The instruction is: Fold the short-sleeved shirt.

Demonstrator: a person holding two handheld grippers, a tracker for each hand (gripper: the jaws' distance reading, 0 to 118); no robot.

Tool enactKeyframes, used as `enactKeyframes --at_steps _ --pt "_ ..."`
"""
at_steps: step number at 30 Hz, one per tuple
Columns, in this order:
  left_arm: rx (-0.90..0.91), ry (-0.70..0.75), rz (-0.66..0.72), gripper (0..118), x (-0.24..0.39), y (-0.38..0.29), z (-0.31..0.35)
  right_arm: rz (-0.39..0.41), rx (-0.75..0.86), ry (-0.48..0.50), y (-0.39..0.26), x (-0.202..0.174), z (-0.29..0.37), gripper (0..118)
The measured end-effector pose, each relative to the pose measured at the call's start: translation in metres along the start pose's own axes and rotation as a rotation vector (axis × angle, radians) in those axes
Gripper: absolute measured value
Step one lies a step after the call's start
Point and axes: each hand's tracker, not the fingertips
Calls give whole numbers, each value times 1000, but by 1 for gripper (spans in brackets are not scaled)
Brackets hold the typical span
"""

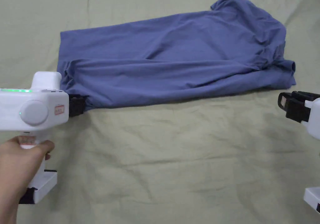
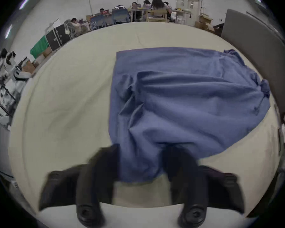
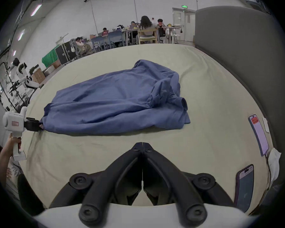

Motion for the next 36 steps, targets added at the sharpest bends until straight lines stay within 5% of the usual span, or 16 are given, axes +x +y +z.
enactKeyframes --at_steps 2,8,10,11,18,19,22,23,25,27,28,31,36 --pt "73 -10 64 4 3 6 7 6 -9 0 2 -2 -6 3" --pt "100 -1 29 4 3 14 24 -12 -18 32 16 6 -12 6" --pt "113 -19 56 3 1 15 29 -36 -20 8 25 14 -17 100" --pt "117 -19 59 3 0 16 30 -43 -60 1 29 21 -25 118" --pt "101 -5 35 4 6 19 22 -82 -151 -53 37 85 -108 117" --pt "98 -5 36 3 5 19 20 -89 -164 -43 41 76 -107 111" --pt "90 -7 39 3 5 20 17 -117 -216 41 46 68 -116 87" --pt "85 -15 41 4 4 22 15 -128 -208 -62 46 70 -120 78" --pt "85 -18 40 4 4 23 16 -43 -174 -69 52 65 -105 13" --pt "87 -32 36 3 3 27 18 -35 -114 8 52 62 -93 13" --pt "92 -30 28 3 3 30 20 -45 -126 -28 51 55 -89 13" --pt "101 -26 -10 3 2 37 30 73 -108 -33 55 45 -82 13" --pt "119 -21 -74 4 -5 39 53 22 -55 -18 48 45 -41 13"
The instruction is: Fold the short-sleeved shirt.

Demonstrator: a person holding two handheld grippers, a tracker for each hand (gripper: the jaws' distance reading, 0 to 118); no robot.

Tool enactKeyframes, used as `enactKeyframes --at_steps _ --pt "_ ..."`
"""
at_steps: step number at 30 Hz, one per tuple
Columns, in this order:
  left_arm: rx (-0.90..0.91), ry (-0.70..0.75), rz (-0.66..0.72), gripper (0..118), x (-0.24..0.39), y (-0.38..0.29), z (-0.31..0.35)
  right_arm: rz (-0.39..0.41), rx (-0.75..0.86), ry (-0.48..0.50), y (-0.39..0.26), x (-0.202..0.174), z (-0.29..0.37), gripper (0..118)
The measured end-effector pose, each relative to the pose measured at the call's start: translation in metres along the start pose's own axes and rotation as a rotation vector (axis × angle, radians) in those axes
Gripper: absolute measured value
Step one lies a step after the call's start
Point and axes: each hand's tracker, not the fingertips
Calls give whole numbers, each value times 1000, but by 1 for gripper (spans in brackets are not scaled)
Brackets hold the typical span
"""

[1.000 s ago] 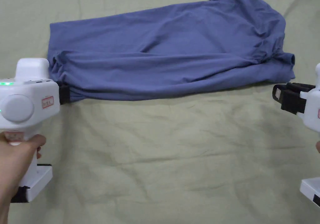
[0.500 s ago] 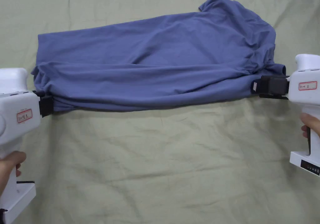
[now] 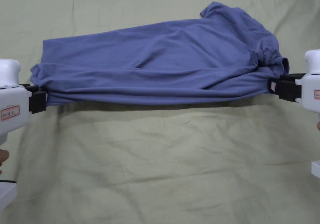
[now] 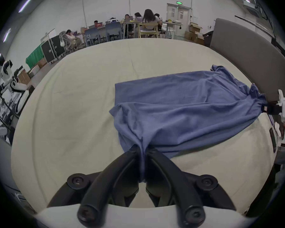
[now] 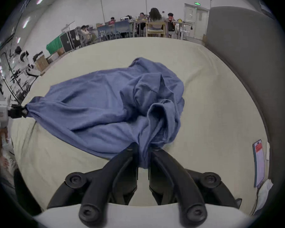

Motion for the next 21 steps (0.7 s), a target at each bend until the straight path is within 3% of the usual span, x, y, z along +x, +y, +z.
enactKeyframes --at_steps 2,3,6,13,19,21 --pt "1 4 -4 4 0 -5 15 -8 7 7 -9 1 18 13" --pt "-1 3 -4 4 -2 -9 20 24 6 13 -6 -13 32 13" --pt "-23 -2 -7 3 -3 -28 31 -3 3 30 -26 -17 53 13" --pt "-140 5 7 4 3 -81 15 -28 -90 59 -81 -11 52 13" --pt "-144 1 29 4 -1 -84 12 -24 -131 55 -94 -15 42 13" --pt "-148 -2 29 12 -2 -82 11 -27 -139 58 -91 -15 37 13"
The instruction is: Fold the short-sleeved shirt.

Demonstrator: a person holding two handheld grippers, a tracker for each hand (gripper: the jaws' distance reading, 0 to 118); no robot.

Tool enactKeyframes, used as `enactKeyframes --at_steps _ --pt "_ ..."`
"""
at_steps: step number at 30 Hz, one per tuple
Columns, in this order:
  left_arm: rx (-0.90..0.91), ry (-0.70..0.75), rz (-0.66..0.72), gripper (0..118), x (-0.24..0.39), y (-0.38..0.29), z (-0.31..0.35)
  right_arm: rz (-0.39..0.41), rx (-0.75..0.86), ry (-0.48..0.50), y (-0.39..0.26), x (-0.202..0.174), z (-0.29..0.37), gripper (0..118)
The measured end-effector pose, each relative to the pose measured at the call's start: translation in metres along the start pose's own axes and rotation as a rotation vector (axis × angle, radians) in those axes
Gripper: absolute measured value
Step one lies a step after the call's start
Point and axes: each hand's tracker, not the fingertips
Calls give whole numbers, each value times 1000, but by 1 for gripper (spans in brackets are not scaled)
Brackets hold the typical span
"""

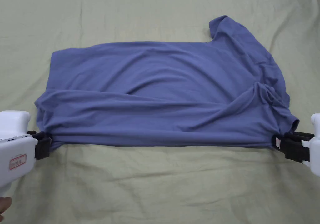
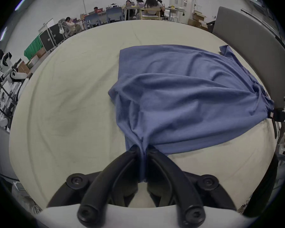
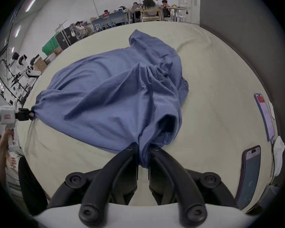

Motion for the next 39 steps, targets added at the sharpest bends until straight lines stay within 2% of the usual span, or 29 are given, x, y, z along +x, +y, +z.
enactKeyframes --at_steps 2,3,4,5,9,11,12,13,14,15,17,19,23,27,30,32,33,35,36,39 --pt "-32 16 33 24 -3 1 2 -15 4 -8 2 3 -3 17" --pt "-51 42 53 52 -6 -1 4 -45 -16 -17 3 5 -2 52" --pt "-39 38 55 65 -9 -4 12 -46 -30 -23 3 7 -1 90" --pt "-18 38 78 65 -13 -7 23 -49 -18 -21 2 7 8 108" --pt "99 82 125 66 -19 -6 83 -104 86 15 14 0 54 109" --pt "214 102 141 66 -17 3 118 -86 173 -9 22 -3 73 109" --pt "279 98 138 51 -13 7 136 -67 215 -31 26 -9 83 107" --pt "363 109 118 20 -7 12 152 -42 267 -54 30 -16 94 96" --pt "408 151 108 0 -1 19 163 -2 309 -65 35 -24 102 68" --pt "447 205 109 0 4 23 171 18 340 -82 38 -31 108 3" --pt "461 196 62 0 11 34 183 9 442 -140 39 -43 118 2" --pt "477 187 59 0 17 41 189 25 424 -82 45 -49 122 2" --pt "492 185 28 0 26 59 182 10 442 -59 50 -49 119 2" --pt "472 161 21 0 26 95 151 29 435 -51 56 -52 116 2" --pt "405 144 4 0 22 139 105 44 425 -44 61 -53 110 2" --pt "392 83 47 0 14 170 63 52 419 -48 64 -52 105 2" --pt "359 49 89 14 8 184 43 51 414 -46 66 -51 102 2" --pt "214 -19 169 74 -6 216 -9 46 401 -41 69 -44 94 2" --pt "168 -37 175 82 -9 225 -33 49 395 -43 70 -43 90 2" --pt "46 8 179 82 -20 245 -97 61 365 -53 75 -46 78 2"
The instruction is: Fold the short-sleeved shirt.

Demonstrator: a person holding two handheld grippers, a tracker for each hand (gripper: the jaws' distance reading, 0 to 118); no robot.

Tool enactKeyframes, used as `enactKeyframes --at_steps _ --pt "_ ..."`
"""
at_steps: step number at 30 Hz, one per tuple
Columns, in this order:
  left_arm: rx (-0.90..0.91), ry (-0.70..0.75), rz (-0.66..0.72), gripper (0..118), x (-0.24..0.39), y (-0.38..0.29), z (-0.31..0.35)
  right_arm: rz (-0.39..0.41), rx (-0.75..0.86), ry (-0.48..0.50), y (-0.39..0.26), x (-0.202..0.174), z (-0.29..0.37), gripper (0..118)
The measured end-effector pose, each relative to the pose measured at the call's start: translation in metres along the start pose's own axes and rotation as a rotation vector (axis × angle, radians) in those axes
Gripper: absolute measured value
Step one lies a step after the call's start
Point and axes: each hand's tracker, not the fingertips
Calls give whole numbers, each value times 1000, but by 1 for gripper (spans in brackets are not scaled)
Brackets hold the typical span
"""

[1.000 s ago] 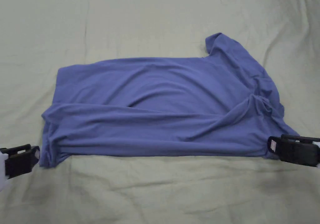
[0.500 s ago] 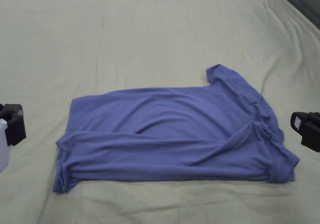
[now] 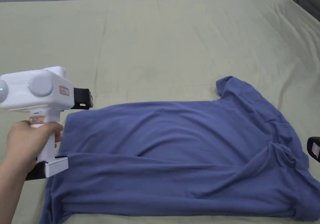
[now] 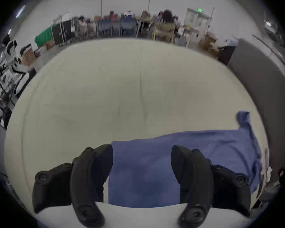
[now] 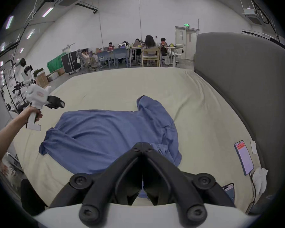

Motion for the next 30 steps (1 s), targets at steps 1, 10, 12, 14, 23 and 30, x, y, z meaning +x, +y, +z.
enactKeyframes --at_steps 1,10,12,14,23,30 --pt "-30 39 -5 82 2 0 -18 2 -10 1 -1 1 -5 2" --pt "-75 -4 -84 5 8 -22 -45 -4 -73 10 -12 4 -42 2" --pt "-76 16 -91 5 16 -20 -35 -2 -81 14 -14 -2 -44 2" --pt "-9 31 -166 5 24 -22 -14 -12 -87 33 -11 -2 -47 2" --pt "205 -35 -183 5 32 -55 88 -65 -187 97 74 19 -109 118" --pt "179 -32 -188 5 33 -63 88 -223 -397 -11 98 75 -256 118"
